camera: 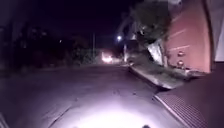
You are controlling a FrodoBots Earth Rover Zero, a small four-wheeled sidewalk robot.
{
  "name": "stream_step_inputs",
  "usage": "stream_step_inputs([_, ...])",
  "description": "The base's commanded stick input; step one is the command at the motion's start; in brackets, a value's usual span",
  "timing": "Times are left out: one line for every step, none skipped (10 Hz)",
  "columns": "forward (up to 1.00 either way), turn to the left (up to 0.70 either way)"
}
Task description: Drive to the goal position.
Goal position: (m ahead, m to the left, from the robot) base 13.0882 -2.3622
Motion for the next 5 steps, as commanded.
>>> stream_step_inputs([0.7,0.0])
stream_step_inputs([0.7,0.0])
stream_step_inputs([0.7,0.0])
stream_step_inputs([0.7,0.0])
stream_step_inputs([0.7,0.0])
